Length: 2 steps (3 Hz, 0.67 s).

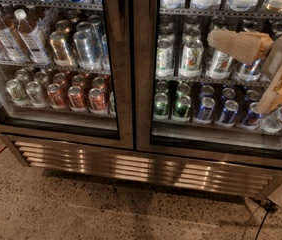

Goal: Open left fridge door

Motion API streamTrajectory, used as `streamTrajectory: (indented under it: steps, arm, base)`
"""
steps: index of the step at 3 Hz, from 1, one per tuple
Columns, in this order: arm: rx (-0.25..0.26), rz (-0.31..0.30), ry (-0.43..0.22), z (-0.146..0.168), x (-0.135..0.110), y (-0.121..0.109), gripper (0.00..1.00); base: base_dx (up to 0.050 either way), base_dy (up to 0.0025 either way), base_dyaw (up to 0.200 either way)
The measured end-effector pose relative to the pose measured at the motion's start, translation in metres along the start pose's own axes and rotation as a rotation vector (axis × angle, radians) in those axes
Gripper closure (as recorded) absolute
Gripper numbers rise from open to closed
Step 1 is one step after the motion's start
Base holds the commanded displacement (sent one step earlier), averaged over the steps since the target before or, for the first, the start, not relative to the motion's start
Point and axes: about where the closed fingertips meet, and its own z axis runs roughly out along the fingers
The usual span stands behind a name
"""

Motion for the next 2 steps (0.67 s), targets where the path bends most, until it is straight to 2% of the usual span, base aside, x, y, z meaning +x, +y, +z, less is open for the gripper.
streamTrajectory:
  steps: [1, 2]
  arm:
    - [0.096, 0.004, 0.02, 0.007, -0.008, -0.016, 0.0]
    - [0.221, 0.008, 0.046, 0.015, -0.018, -0.036, 0.0]
  base:
    - [0.0, 0.0, 0.0]
    - [0.0, 0.0, 0.0]
